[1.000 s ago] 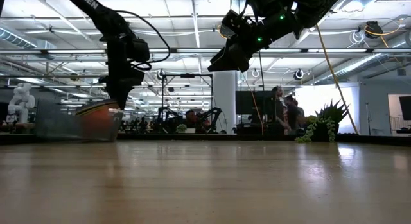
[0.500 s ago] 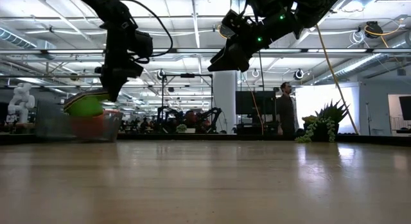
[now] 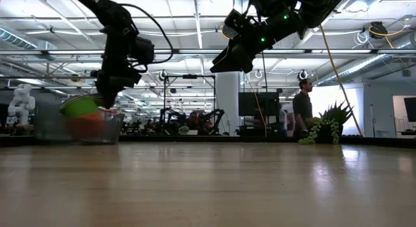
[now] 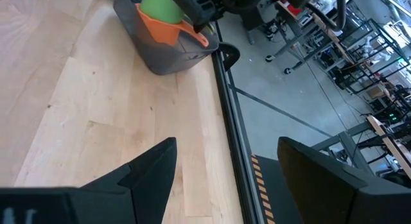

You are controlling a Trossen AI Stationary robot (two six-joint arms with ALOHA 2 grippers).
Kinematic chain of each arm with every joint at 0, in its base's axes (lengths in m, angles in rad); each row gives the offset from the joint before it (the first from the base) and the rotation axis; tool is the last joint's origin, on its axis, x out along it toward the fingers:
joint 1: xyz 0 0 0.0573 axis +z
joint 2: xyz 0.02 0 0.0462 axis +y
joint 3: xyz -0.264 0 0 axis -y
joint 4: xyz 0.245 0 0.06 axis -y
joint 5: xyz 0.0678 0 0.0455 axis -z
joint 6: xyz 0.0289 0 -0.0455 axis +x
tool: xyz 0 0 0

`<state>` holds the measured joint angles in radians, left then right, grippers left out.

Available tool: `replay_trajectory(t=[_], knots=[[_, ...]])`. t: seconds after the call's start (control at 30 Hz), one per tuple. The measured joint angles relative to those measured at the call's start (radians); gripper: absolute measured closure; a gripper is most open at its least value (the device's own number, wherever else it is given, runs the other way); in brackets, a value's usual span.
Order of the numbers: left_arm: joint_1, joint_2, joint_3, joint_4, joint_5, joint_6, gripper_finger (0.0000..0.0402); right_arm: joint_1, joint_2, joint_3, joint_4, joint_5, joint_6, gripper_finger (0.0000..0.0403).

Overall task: Nest measuring cups in basket
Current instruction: Adjust the stacked measuring cup into the black bin, then adjust the black bin

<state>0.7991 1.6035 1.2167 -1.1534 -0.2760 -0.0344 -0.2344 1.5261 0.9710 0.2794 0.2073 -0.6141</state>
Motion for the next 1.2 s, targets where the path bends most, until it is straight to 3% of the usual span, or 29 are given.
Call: replay_trajectory(t=[0.53, 0.8, 1.0, 1.2], knots=[[-0.010, 0.000, 0.000, 0.007, -0.050, -0.071, 0.0263, 0.000, 0.000, 0.000, 0.000, 0.000, 0.000, 0.0138], [-0.031, 0.000, 0.000, -0.011, -0.093, -0.075, 0.0204, 0.000, 0.000, 0.000, 0.010, -0.004, 0.016, 0.0138], [-0.064, 0.000, 0.000, -0.004, -0.093, -0.072, 0.0148, 0.001, 0.000, 0.000, 0.081, -0.107, 0.095, 0.0138], [-0.075, -0.040, 0.000, -0.005, -0.116, -0.073, 0.0116, 0.014, 0.002, 0.000, 0.109, -0.108, 0.132, 0.0138]])
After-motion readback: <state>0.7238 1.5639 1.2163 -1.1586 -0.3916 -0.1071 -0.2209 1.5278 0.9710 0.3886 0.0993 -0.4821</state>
